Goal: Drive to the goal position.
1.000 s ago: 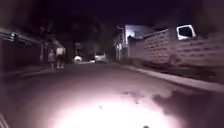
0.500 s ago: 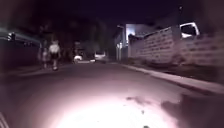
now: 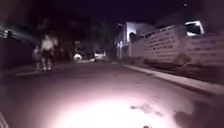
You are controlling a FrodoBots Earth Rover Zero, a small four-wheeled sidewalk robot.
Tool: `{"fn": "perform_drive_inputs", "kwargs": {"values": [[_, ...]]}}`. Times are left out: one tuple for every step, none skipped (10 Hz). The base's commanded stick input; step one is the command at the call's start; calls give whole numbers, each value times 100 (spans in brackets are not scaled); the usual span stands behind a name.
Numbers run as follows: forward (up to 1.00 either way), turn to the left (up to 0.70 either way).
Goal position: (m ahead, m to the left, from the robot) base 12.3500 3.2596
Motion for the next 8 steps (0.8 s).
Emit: {"fn": "perform_drive_inputs", "kwargs": {"values": [[70,0],[70,0],[70,0],[70,0],[70,0],[70,0],[70,0],[70,0]]}}
